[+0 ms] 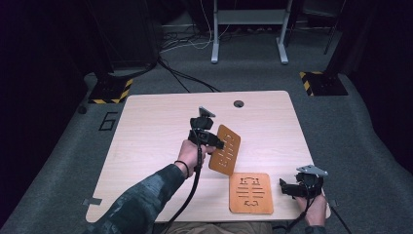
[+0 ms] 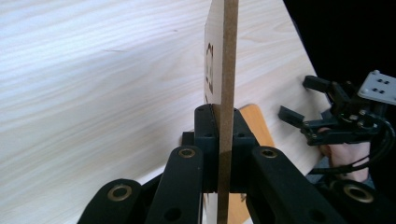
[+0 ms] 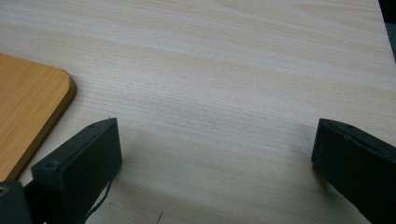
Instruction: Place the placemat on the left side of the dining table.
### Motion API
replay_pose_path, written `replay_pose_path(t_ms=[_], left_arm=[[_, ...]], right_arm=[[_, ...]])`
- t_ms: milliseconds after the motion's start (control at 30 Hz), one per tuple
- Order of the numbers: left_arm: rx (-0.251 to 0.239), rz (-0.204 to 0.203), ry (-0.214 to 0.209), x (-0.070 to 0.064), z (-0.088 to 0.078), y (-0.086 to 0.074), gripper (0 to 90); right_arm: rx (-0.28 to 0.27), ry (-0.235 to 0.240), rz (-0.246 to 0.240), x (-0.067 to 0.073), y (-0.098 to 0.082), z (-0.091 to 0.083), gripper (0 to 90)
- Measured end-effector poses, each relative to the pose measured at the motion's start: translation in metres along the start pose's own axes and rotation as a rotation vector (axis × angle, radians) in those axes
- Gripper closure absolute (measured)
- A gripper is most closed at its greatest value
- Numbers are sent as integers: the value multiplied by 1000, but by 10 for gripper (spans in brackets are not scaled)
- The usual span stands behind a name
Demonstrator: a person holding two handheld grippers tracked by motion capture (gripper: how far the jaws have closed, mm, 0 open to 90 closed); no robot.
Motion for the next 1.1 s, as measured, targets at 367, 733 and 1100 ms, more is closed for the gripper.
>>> replay_pose_path(t_ms=[367, 733, 1100], left_arm=[[-46, -47, 48, 36, -20, 15, 863], [-75, -93, 97, 66, -34, 27, 863], [-89, -117, 134, 88, -45, 35, 863]], right_arm=[[0, -1, -1, 0, 0, 0, 6], [0, -1, -3, 0, 0, 0, 5], [0, -1, -1, 0, 0, 0, 5]])
Point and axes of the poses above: each handheld gripper's, and its own axes: z roughly forward along the jaws, y roughly out of its top, x roughly to its left, the point moved 10 cm from there along z, roughly forward along the jaws, and after that the axes turned 11 degrees about -z, right-handed, at the moved point
